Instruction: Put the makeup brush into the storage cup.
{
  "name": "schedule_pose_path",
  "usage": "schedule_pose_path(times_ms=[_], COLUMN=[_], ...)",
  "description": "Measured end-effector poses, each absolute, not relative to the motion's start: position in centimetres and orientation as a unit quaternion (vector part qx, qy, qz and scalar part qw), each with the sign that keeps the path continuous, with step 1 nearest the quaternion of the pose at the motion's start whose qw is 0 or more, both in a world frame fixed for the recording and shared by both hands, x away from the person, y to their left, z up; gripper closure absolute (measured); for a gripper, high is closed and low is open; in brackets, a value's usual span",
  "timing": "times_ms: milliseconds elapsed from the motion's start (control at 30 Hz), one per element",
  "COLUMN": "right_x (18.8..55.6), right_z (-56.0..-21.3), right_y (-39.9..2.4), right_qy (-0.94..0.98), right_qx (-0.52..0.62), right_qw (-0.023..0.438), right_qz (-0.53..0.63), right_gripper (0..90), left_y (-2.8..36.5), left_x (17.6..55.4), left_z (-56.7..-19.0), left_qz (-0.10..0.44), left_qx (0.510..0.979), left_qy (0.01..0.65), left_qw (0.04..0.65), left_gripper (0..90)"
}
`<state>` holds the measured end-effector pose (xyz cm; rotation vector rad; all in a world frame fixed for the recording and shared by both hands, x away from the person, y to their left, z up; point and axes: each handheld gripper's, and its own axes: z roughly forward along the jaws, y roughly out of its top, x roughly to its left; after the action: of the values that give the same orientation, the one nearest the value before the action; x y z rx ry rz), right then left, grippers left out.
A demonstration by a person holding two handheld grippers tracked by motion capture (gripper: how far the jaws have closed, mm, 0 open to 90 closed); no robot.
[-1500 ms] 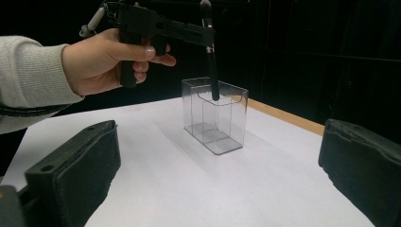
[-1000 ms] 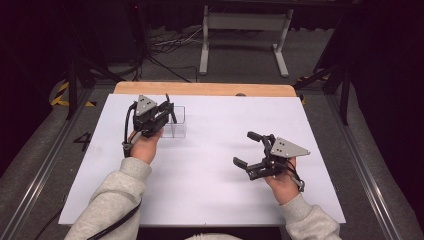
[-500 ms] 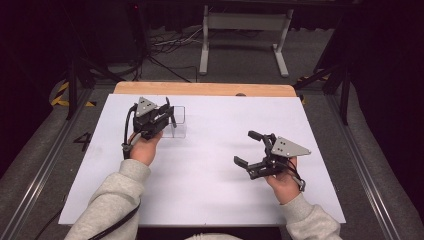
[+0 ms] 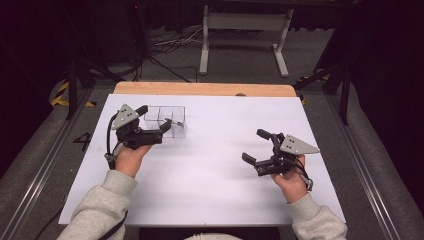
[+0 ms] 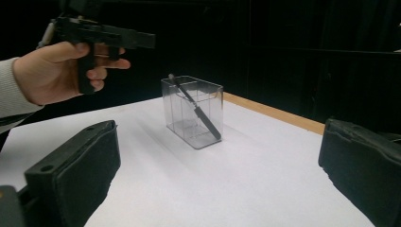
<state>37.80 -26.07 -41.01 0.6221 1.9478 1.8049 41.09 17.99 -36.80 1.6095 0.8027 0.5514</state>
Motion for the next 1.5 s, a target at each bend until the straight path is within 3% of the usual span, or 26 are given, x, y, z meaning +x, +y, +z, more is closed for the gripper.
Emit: schedule_pose_path(times_ms=[500,1133,1500], right_x=[37.3,36.5,36.3], right_z=[-40.9,-42.1,-42.8], right_y=[-28.5,-30.7,-31.0], right_qy=[0.692,0.704,0.712], right_qx=[0.243,0.262,0.254], right_qw=[0.215,0.227,0.232], right_qz=[0.645,0.619,0.612], right_gripper=[0.3,0.4,0.4], left_y=[20.3,22.9,23.0], left_x=[36.9,34.8,34.5], left_z=[-38.3,-41.5,-43.7], left_qz=[0.212,0.242,0.223], left_qx=[0.697,0.711,0.71], left_qy=[0.299,0.288,0.285], left_qw=[0.616,0.594,0.604], left_gripper=[0.3,0.7,0.6])
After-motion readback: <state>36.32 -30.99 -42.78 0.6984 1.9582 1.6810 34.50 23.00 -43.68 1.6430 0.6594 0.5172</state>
